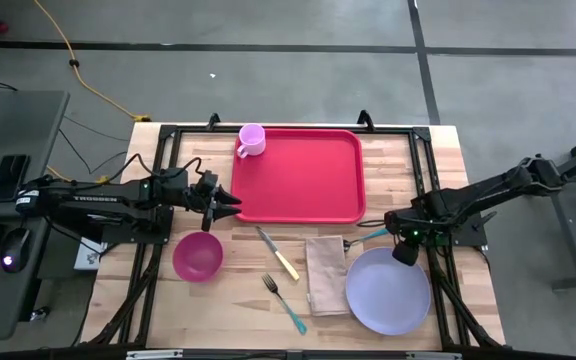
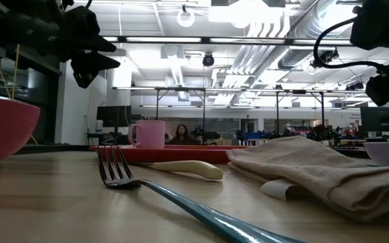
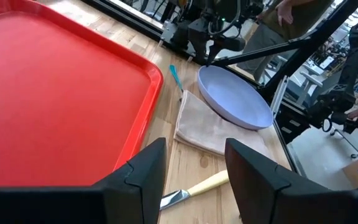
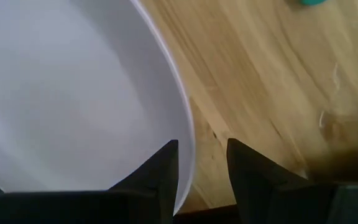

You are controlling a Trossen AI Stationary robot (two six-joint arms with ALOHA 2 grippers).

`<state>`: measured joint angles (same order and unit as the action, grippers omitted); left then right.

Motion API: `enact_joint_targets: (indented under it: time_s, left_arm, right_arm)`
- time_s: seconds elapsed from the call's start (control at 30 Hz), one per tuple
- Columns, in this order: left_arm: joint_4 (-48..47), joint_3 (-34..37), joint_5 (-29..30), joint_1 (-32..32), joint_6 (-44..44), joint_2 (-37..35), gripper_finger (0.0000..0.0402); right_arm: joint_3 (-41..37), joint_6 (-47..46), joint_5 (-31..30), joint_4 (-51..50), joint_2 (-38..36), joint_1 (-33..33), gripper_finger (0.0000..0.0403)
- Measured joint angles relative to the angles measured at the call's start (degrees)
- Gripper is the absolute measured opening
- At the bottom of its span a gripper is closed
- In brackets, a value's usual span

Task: Set up tray
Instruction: Put the light blue plate on the bottom left of the orange serving tray

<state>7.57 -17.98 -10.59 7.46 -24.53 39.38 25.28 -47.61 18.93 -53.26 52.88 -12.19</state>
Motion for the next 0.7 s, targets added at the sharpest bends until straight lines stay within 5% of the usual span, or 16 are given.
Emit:
enact_joint_targets:
  time_s: [0.7]
  left_arm:
    - [0.0, 0.0, 0.0, 0.0, 0.1, 0.0, 0.0193]
  right_arm:
    - [0.0, 2.4, -2.1, 1.9, 8.6, 0.0, 0.0115]
